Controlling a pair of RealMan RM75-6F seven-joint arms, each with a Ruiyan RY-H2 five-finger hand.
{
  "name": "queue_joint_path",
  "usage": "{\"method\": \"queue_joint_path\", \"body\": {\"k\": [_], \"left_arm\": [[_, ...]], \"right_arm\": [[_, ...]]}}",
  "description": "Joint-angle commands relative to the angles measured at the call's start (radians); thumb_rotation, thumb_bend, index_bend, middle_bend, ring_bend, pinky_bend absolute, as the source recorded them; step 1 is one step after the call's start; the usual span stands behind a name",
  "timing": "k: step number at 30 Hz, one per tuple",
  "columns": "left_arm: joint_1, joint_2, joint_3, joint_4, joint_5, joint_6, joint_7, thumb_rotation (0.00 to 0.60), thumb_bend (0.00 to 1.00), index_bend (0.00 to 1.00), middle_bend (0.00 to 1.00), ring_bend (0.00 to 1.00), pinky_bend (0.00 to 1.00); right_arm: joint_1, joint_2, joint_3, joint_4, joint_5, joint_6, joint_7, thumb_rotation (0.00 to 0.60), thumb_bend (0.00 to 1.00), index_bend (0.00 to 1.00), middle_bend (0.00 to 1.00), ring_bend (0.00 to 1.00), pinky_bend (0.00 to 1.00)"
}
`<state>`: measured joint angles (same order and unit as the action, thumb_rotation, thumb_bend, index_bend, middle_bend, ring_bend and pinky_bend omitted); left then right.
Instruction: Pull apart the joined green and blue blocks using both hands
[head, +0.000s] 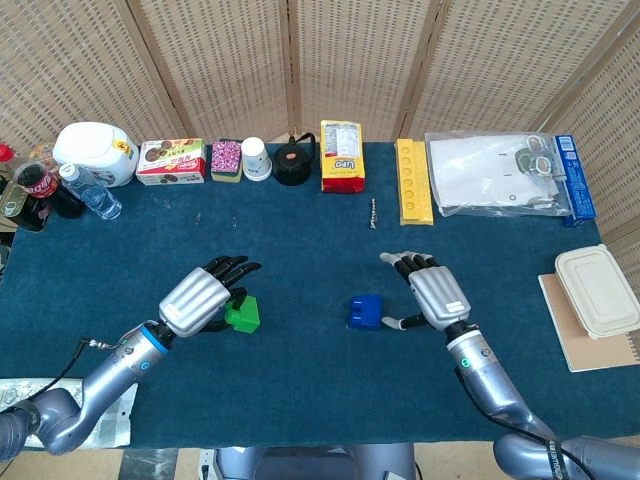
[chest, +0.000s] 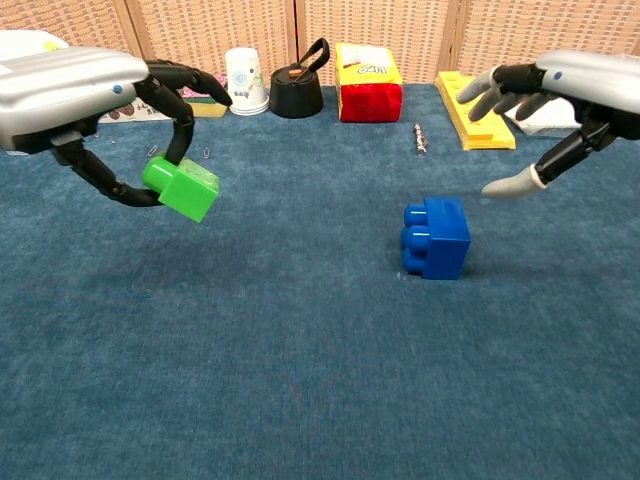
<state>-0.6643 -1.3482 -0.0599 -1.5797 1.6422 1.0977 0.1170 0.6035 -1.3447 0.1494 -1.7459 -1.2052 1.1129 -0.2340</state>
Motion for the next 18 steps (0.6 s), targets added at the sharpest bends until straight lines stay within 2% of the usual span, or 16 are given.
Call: {"method": "queue_joint_path", "body": {"k": [1, 14, 18], "left_arm": [[-0.021, -0.024, -0.009, 0.018, -0.015, -0.029, 0.014, 0.600, 0.33, 0.69, 0.19, 0.15, 0.22], [-0.129, -0.165, -0.044, 0.139, -0.084, -0.174, 0.073, 0.600, 0.33, 0.69, 0.19, 0.15, 0.20], [-0.153, -0.184, -0.061, 0.150, -0.137, -0.222, 0.108, 0.600, 0.28, 0.69, 0.19, 0.14, 0.18]], "right_arm": [[-0.013, 0.015, 0.004, -0.011, -0.012, 0.012, 0.018, 0.442, 0.18, 0.14, 0.21, 0.18, 0.18], [-0.040, 0.040, 0.016, -0.006, -0.022, 0.030, 0.063, 0.440, 0.18, 0.14, 0.21, 0.18, 0.18], [-0.049, 0.050, 0.018, -0.011, -0.026, 0.037, 0.069, 0.442, 0.18, 0.14, 0.21, 0.18, 0.18]]}}
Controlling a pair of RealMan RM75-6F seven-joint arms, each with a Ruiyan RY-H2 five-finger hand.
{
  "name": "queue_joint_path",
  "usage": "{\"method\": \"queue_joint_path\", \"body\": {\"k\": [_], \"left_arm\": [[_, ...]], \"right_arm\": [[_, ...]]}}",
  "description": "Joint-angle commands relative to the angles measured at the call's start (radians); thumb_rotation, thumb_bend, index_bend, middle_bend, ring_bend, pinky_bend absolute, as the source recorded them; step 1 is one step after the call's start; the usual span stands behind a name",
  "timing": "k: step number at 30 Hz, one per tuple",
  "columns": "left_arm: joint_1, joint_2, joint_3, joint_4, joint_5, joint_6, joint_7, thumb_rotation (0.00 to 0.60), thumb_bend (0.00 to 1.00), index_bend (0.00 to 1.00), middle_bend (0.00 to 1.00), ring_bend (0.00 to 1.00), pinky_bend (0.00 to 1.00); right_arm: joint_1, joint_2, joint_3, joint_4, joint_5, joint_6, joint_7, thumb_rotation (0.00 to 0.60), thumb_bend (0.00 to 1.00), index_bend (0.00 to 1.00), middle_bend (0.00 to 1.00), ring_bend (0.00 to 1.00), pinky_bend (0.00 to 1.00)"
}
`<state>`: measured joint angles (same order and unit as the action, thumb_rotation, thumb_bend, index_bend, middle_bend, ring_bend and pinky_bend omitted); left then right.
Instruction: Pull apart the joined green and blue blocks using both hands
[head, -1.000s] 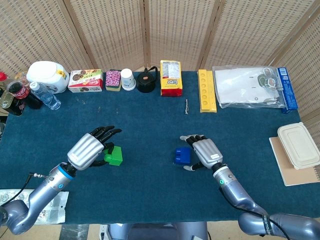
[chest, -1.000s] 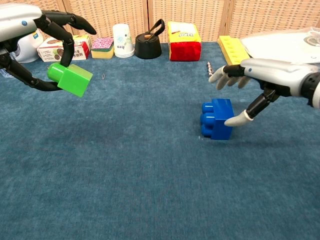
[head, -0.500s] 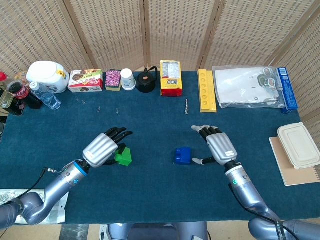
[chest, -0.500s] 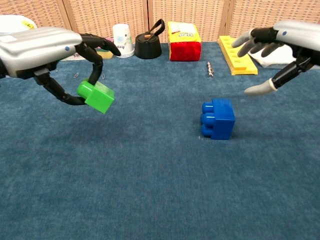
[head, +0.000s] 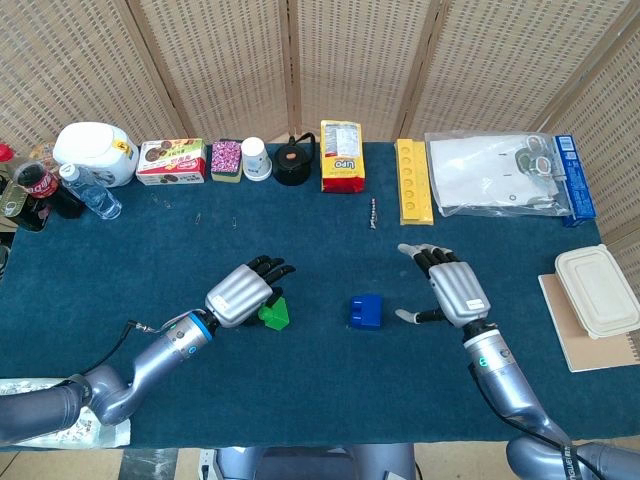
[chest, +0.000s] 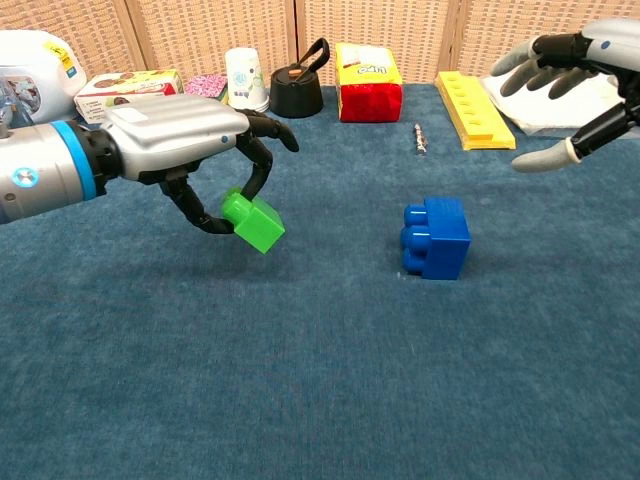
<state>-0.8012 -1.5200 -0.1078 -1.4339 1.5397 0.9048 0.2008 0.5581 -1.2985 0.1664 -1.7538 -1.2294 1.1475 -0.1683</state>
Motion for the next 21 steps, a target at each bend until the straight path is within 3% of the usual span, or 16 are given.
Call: {"method": "queue_joint_path", "body": {"k": [1, 8, 12, 21], "left_arm": [[-0.018, -0.013, -0.016, 0.001, -0.046, -0.036, 0.030, 0.600, 0.26, 0.68, 0.19, 0.13, 0.18], [-0.038, -0.010, -0.029, -0.031, -0.153, -0.090, 0.130, 0.594, 0.20, 0.40, 0.19, 0.09, 0.16], [-0.023, -0.003, -0.043, -0.056, -0.219, -0.066, 0.162, 0.591, 0.17, 0.27, 0.18, 0.07, 0.16], [0.086, 0.156, -0.032, -0.202, -0.199, 0.112, 0.121, 0.596, 0.17, 0.25, 0.17, 0.07, 0.16]], "right_arm": [[-0.005, 0.006, 0.001, -0.003, -0.002, 0.004, 0.004, 0.442, 0.18, 0.14, 0.21, 0.18, 0.18], [-0.024, 0.023, 0.003, -0.006, -0.010, 0.019, 0.021, 0.443, 0.18, 0.14, 0.21, 0.18, 0.18], [-0.029, 0.034, 0.010, -0.002, -0.016, 0.030, 0.018, 0.443, 0.18, 0.14, 0.21, 0.18, 0.18], [-0.058, 0.044, 0.013, 0.038, -0.027, 0.071, 0.018, 0.444, 0.18, 0.18, 0.24, 0.19, 0.20]]}}
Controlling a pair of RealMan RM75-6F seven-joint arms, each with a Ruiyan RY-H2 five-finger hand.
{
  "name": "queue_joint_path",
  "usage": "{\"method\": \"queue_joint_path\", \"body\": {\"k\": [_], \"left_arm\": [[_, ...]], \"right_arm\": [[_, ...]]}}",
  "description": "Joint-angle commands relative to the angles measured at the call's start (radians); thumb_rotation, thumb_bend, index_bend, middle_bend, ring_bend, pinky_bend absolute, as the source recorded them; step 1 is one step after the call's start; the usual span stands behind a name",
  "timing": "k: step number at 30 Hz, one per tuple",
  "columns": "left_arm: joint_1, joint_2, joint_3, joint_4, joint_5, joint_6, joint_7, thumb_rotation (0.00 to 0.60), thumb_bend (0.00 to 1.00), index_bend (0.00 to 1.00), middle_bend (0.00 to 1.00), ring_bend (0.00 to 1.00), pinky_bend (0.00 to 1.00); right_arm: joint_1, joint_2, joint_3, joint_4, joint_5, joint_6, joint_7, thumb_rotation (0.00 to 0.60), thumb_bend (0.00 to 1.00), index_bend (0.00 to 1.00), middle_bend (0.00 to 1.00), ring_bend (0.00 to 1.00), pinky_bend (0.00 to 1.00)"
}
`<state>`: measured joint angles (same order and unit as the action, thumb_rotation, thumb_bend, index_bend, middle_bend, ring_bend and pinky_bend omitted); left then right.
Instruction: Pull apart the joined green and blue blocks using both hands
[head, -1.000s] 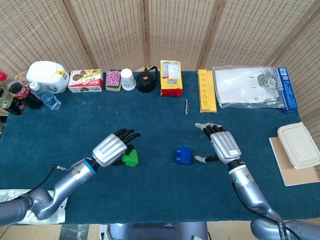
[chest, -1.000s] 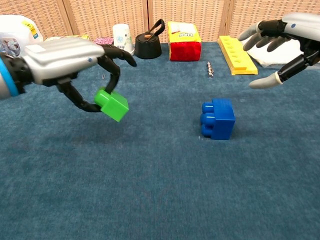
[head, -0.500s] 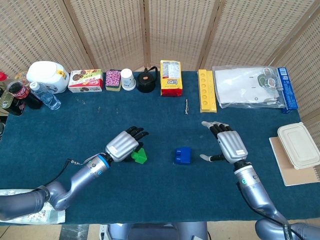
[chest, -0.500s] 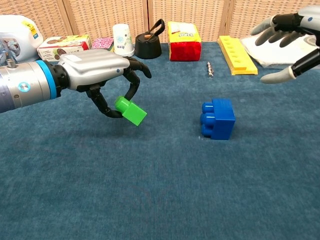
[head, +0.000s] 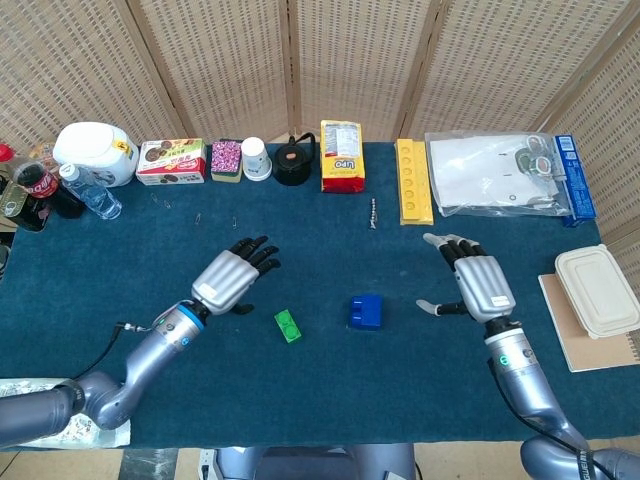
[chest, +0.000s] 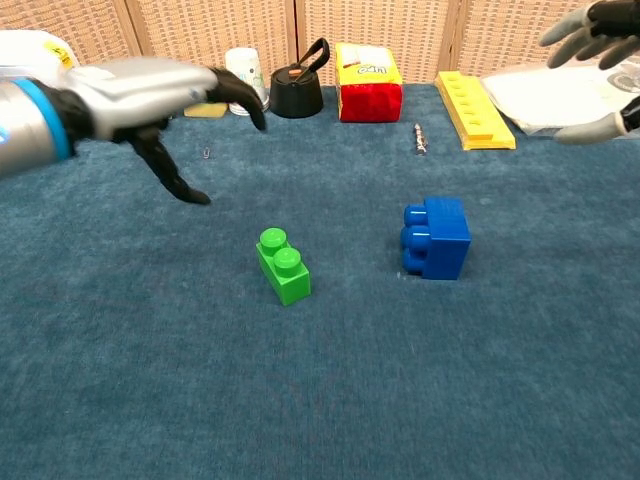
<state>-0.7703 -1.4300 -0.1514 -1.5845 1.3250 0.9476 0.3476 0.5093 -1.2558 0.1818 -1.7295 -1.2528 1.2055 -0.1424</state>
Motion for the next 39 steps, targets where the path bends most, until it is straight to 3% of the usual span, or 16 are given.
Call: {"method": "queue_joint_path", "body": {"k": [1, 11, 20, 26, 39], "left_arm": [[0.074, 0.085, 0.018, -0.064, 0.021, 0.091, -0.039, 0.597, 0.17, 0.25, 0.18, 0.07, 0.16], [0.284, 0.260, 0.120, -0.134, 0.128, 0.337, -0.177, 0.598, 0.17, 0.25, 0.18, 0.07, 0.16], [0.455, 0.317, 0.198, -0.097, 0.189, 0.516, -0.278, 0.597, 0.16, 0.25, 0.18, 0.07, 0.16], [0.540, 0.333, 0.234, -0.073, 0.175, 0.564, -0.325, 0.596, 0.17, 0.25, 0.18, 0.07, 0.16], [0.650, 0.314, 0.233, -0.029, 0.184, 0.645, -0.356, 0.597, 0.16, 0.25, 0.18, 0.07, 0.16]], "right_arm": [[-0.014, 0.002, -0.004, 0.018, -0.002, 0.018, -0.013, 0.444, 0.18, 0.19, 0.25, 0.19, 0.20], [-0.085, 0.034, -0.028, 0.003, 0.029, 0.094, -0.108, 0.444, 0.18, 0.23, 0.27, 0.22, 0.23], [-0.180, 0.059, -0.069, -0.004, 0.024, 0.192, -0.138, 0.444, 0.19, 0.27, 0.29, 0.23, 0.24], [-0.248, 0.057, -0.104, 0.014, -0.001, 0.281, -0.198, 0.441, 0.19, 0.28, 0.31, 0.23, 0.24], [-0.374, 0.088, -0.149, -0.015, -0.084, 0.405, -0.190, 0.443, 0.19, 0.32, 0.32, 0.24, 0.24]]}}
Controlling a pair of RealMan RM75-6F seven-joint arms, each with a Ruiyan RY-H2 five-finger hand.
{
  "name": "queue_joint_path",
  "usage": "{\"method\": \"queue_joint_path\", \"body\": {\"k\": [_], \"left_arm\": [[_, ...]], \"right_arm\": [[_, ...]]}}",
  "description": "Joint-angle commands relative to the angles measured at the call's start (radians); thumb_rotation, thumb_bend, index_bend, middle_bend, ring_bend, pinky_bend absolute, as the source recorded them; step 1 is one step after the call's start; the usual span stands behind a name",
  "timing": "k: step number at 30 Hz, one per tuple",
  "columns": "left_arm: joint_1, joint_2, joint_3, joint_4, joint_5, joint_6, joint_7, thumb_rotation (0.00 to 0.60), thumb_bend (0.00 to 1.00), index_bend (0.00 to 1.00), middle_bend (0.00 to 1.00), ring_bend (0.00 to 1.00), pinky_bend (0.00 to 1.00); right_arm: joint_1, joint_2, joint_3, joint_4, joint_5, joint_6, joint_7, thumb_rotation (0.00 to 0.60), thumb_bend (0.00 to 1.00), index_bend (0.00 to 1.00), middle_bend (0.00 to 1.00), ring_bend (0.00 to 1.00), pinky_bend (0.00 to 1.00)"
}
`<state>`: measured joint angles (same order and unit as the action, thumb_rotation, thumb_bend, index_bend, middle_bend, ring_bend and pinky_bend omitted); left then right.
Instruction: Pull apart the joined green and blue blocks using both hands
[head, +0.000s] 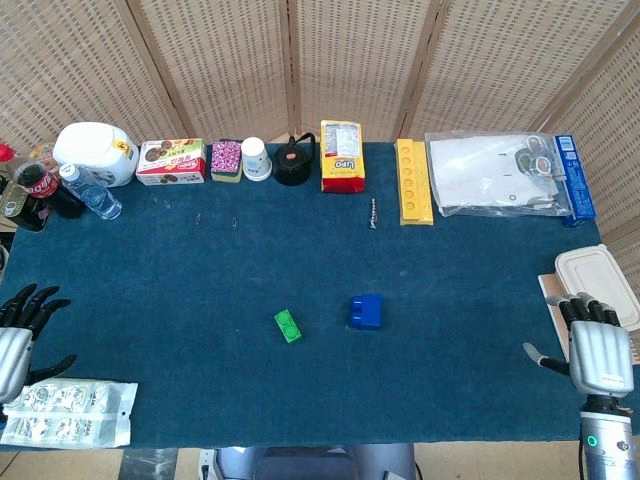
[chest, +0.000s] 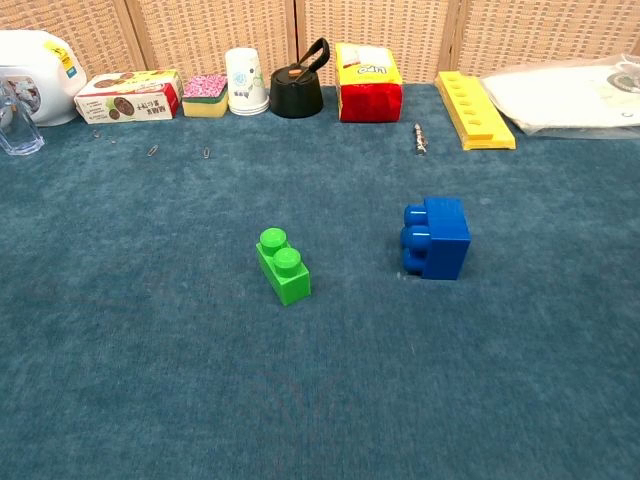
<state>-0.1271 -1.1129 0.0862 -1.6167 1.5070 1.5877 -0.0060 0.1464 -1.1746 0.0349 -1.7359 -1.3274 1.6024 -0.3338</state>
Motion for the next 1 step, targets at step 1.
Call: {"method": "queue_joint_path", "body": {"k": [1], "left_arm": [[0.009, -0.004, -0.008, 0.004, 0.004, 0.006, -0.002, 0.598, 0.16, 0.25, 0.18, 0.07, 0.16]], "right_arm": [[-0.013, 0.008, -0.002, -0.013, -0.013, 0.008, 0.003, 0.444, 0.19, 0.32, 0.32, 0.24, 0.24]]}}
